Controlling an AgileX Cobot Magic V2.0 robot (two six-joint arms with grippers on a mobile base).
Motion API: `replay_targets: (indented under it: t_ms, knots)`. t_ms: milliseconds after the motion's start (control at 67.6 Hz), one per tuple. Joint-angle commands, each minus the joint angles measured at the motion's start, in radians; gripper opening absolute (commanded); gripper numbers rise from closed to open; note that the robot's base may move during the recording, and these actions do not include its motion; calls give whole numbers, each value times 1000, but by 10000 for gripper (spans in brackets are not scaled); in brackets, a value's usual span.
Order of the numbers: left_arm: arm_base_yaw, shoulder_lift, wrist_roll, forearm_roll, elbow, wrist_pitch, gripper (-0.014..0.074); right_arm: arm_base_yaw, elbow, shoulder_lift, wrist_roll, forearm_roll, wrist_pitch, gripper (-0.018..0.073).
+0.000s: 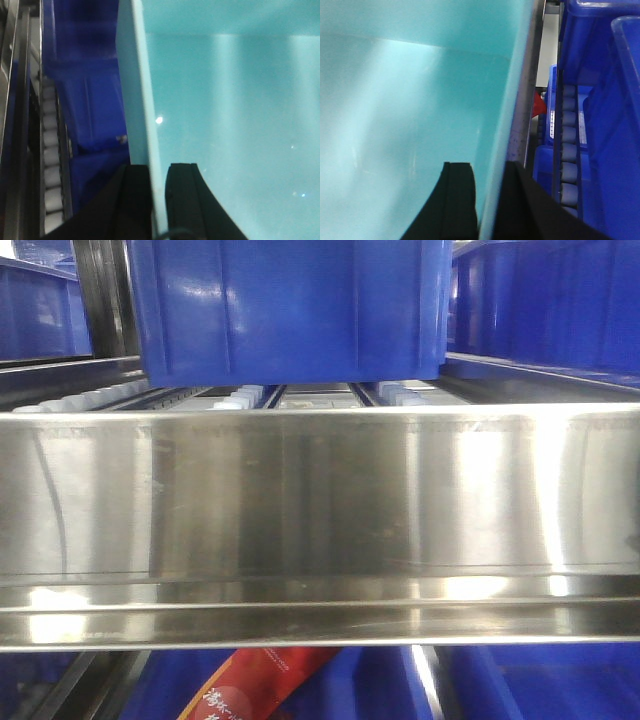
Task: Fetch blue bin and place on conveyor start
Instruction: 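Lift the teal bin with both grippers and pull it off the shelf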
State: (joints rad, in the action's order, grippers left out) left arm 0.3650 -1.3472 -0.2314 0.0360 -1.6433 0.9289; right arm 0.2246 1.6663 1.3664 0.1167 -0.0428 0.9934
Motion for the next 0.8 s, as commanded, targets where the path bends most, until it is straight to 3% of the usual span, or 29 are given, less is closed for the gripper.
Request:
replay_targets:
  t_ms: [0, 459, 784]
  knots:
    - [2, 14, 13, -3, -12, -98, -111, -3, 8, -15, -21, 13, -33, -152]
    - [2, 14, 13, -3, -12, -253, -111, -3, 8, -15, -21, 13, -35, -152]
    - [2, 14, 13, -3, -12, -271, -111, -3, 8, -15, -21, 13, -37, -152]
